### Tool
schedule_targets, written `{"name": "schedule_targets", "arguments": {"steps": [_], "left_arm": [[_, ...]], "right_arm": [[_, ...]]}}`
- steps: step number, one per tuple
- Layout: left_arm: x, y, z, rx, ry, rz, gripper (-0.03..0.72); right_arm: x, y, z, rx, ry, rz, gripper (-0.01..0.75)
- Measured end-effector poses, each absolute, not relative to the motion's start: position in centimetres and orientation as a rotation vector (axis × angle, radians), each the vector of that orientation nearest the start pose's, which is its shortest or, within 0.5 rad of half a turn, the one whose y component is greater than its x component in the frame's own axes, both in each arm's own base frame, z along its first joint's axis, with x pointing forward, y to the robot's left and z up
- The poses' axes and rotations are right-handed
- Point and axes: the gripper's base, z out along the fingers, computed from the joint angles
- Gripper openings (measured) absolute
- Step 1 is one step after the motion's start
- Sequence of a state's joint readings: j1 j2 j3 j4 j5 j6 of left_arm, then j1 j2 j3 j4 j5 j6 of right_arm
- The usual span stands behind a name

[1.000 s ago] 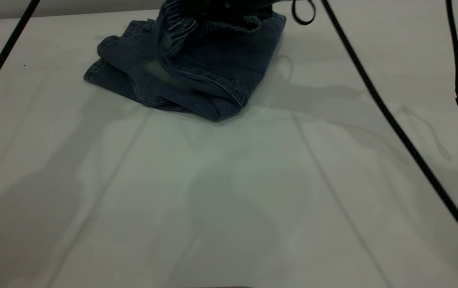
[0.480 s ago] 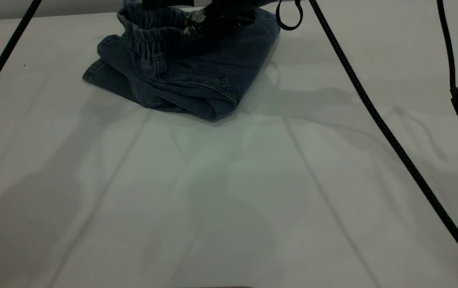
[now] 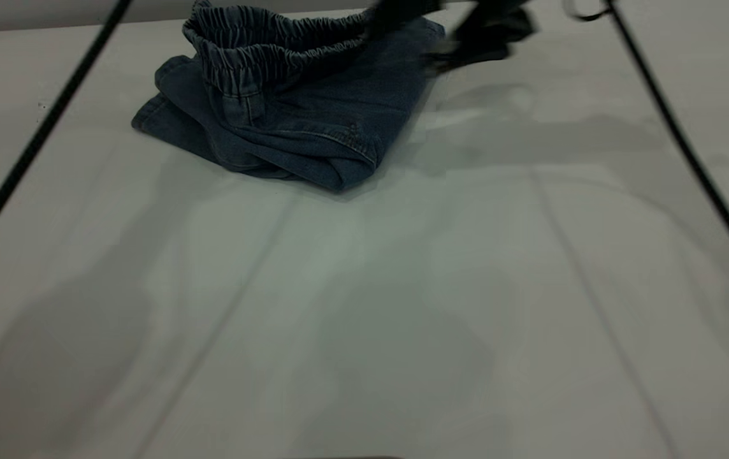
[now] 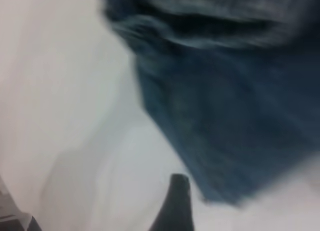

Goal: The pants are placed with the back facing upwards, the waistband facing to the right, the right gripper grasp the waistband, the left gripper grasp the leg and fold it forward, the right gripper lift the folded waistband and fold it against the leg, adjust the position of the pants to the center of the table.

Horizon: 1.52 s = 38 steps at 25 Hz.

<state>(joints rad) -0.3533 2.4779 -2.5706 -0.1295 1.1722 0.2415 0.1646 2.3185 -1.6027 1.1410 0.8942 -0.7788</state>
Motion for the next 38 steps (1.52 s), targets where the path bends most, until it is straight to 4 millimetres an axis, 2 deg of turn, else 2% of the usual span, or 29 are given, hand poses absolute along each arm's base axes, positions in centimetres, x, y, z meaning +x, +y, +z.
{"name": "schedule_targets", "arguments": {"steps": [4,8,12,16,19,23,26,28,30,32,34,38], "left_arm": [[49.2,-23.1,23.4,0.833,2.473,-0.253,0.569],[47.9,-26.7,21.0,0.93,2.492,-0.283,0.569],[46.2,-30.0,19.0,1.025,2.498,-0.301,0.569],[45.6,-31.5,16.2,1.075,2.536,-0.305,0.569],[45.8,-31.4,14.0,1.089,2.572,-0.281,0.569],[46.8,-29.9,13.4,1.12,2.554,-0.055,0.569],[48.3,-27.3,13.6,1.1,2.52,0.216,0.569],[49.7,-25.0,14.0,1.003,2.515,0.386,0.569],[50.6,-23.1,14.3,0.878,2.521,0.481,0.569],[51.0,-22.2,14.4,0.771,2.546,0.47,0.569],[50.8,-22.6,14.2,0.747,2.583,0.369,0.569],[49.6,-24.8,13.7,0.905,2.617,0.069,0.569]], "right_arm": [[45.4,9.5,11.5,-0.105,2.652,1.132,0.572],[45.8,6.3,11.5,0.009,2.648,1.121,0.57],[45.9,4.7,11.5,0.051,2.643,1.12,0.569],[45.9,4.2,11.6,0.062,2.645,1.131,0.569],[45.8,4.2,11.6,0.059,2.647,1.137,0.569],[45.7,4.1,11.5,0.041,2.66,1.126,0.569],[45.6,4.1,11.5,0.031,2.667,1.133,0.569],[45.5,4.2,11.5,0.027,2.672,1.142,0.569],[45.5,4.2,11.5,0.024,2.674,1.148,0.569],[45.5,4.2,11.5,0.021,2.675,1.151,0.569],[45.5,4.2,11.5,0.021,2.675,1.151,0.569],[45.5,4.2,11.5,0.02,2.676,1.153,0.569]]}}
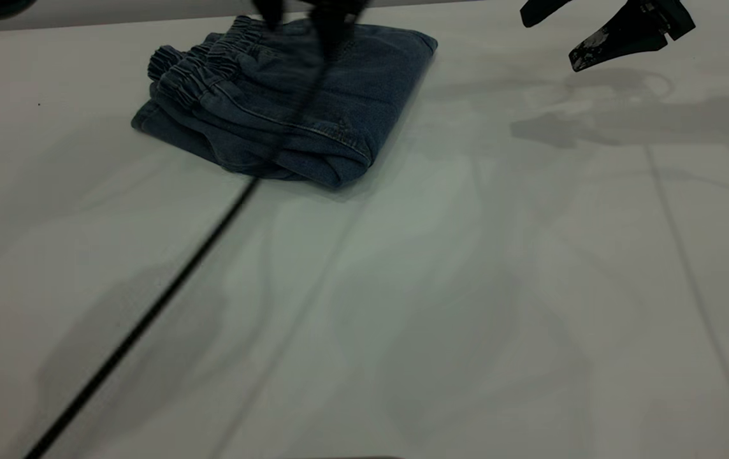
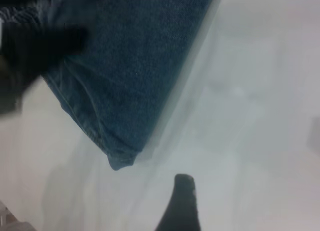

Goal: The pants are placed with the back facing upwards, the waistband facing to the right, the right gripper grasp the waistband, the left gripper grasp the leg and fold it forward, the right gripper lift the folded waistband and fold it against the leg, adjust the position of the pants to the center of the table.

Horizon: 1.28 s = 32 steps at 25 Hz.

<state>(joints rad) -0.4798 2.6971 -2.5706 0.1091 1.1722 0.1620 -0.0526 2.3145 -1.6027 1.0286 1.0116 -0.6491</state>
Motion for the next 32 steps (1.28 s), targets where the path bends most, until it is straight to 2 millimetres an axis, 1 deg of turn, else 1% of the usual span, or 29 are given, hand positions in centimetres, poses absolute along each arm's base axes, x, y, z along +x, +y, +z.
{"name": "schedule_targets", "arguments": {"steps": [1,3,5,9,11,13,17,19,22,24,26,28,32], "left_arm": [[49.5,-25.1,13.7,0.974,2.6,0.033,0.569],[49.4,-25.3,13.7,1.109,2.548,0.043,0.569],[49.6,-25.0,13.7,1.22,2.494,0.119,0.569],[50.1,-23.9,13.5,1.357,2.428,0.239,0.569],[50.4,-23.4,12.8,1.423,2.41,0.249,0.563],[50.6,-22.8,11.4,1.484,2.41,0.231,0.546],[50.9,-21.7,8.3,1.589,2.414,0.167,0.489],[50.9,-21.7,7.5,1.623,2.406,0.152,0.466],[50.9,-21.8,6.9,1.619,2.41,0.118,0.449],[50.9,-22.0,6.7,1.571,2.437,0.081,0.447],[50.6,-22.7,6.9,1.491,2.478,0.044,0.447],[50.0,-24.0,6.9,1.394,2.53,-0.004,0.447],[48.4,-27.6,7.3,1.155,2.631,-0.106,0.444]], "right_arm": [[45.4,4.2,11.5,0.019,2.677,1.155,0.569],[45.4,4.3,11.6,0.015,2.679,1.162,0.569],[45.4,4.3,11.6,0.012,2.681,1.164,0.569],[45.3,4.3,11.6,0.011,2.682,1.168,0.569],[45.3,4.3,11.6,0.009,2.683,1.171,0.569],[45.3,4.3,11.6,0.009,2.683,1.172,0.569],[45.3,4.3,11.6,0.006,2.686,1.178,0.569],[45.3,4.3,11.6,0.005,2.686,1.179,0.569],[45.2,4.3,11.6,0.005,2.687,1.18,0.569],[45.2,4.3,11.6,0.005,2.687,1.18,0.569],[45.3,4.3,11.6,0.005,2.686,1.179,0.569],[45.3,4.3,11.6,0.006,2.686,1.176,0.569],[45.4,3.6,11.6,0.031,2.678,1.164,0.569]]}}
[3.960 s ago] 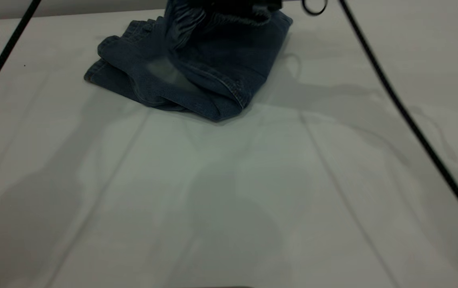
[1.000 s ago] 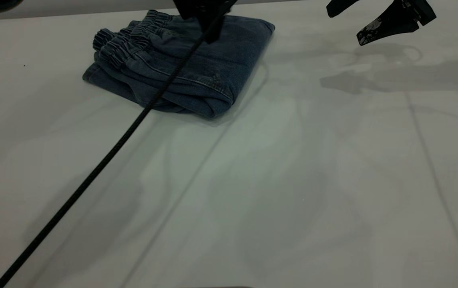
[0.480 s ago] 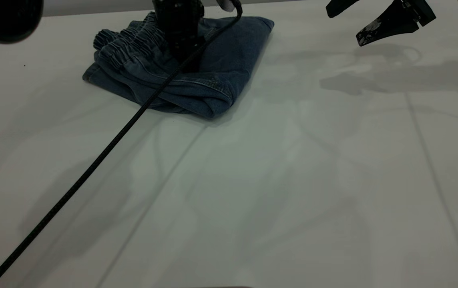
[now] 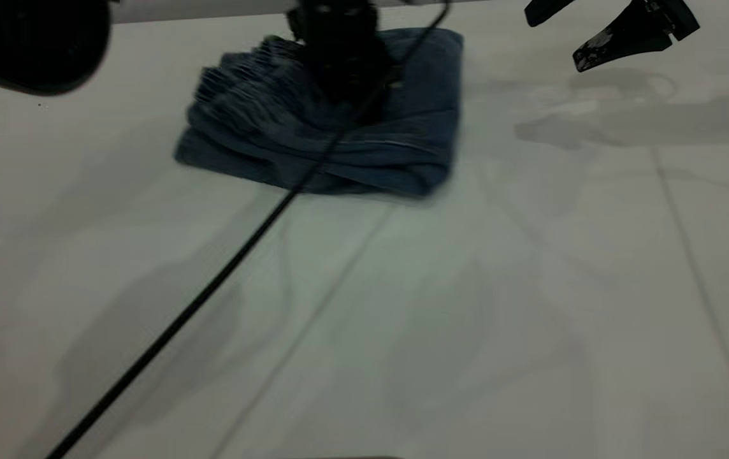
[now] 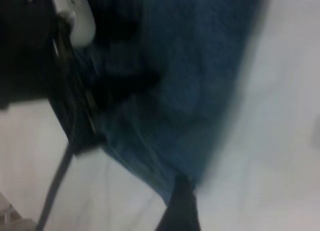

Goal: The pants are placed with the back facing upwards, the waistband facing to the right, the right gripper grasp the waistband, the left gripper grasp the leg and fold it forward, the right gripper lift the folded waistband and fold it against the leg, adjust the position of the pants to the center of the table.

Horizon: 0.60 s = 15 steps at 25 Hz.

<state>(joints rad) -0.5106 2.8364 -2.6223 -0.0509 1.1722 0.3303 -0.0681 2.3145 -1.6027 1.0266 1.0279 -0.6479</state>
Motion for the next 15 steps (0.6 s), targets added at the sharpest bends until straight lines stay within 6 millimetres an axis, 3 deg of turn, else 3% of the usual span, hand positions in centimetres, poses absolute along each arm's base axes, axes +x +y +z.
{"name": "schedule_targets", "arguments": {"steps": [5,11,15], "left_arm": [[46.9,-30.6,7.6,0.977,2.689,-0.203,0.443],[47.3,-30.9,8.4,0.916,2.661,-0.205,0.443],[47.7,-30.7,10.6,0.876,2.611,-0.156,0.443]], "right_arm": [[45.5,1.6,11.6,0.087,2.665,1.154,0.569],[45.3,-0.1,11.9,0.104,2.667,1.148,0.569],[44.9,-0.7,13.8,0.071,2.674,1.09,0.569]]}}
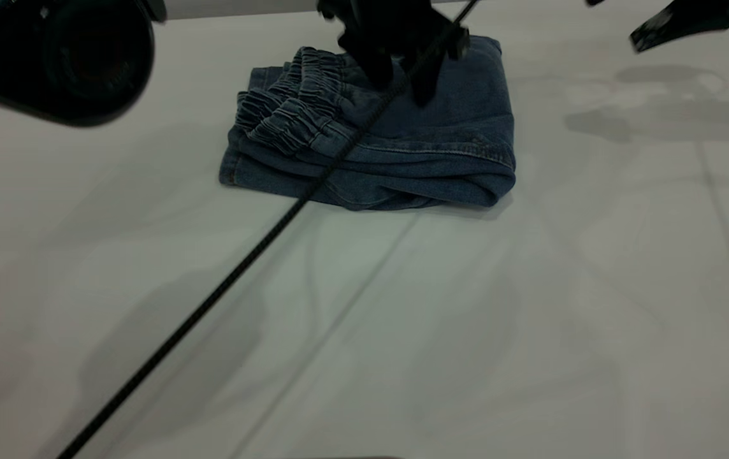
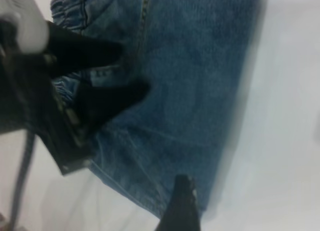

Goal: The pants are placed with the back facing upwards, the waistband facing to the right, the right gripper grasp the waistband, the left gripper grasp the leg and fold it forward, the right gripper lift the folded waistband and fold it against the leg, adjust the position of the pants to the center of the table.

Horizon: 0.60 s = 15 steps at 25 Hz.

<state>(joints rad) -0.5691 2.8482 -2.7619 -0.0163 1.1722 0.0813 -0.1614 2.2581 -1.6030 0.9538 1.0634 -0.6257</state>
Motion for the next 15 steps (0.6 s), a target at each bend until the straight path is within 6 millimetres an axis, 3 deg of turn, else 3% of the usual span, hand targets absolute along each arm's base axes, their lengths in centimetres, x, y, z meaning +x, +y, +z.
{"name": "schedule_targets", "arguments": {"steps": [3,7,15], "left_arm": [[47.9,-30.5,14.2,0.857,2.545,-0.137,0.442],[47.8,-29.6,20.5,0.81,2.426,-0.069,0.442],[45.7,-27.6,31.6,0.695,2.242,-0.054,0.442]], "right_arm": [[44.7,-1.4,16.3,0.059,2.655,1.039,0.569],[43.7,-1.6,20.7,0.023,2.622,0.98,0.569],[38.4,-1.1,31.5,-0.091,2.584,0.824,0.569]]}}
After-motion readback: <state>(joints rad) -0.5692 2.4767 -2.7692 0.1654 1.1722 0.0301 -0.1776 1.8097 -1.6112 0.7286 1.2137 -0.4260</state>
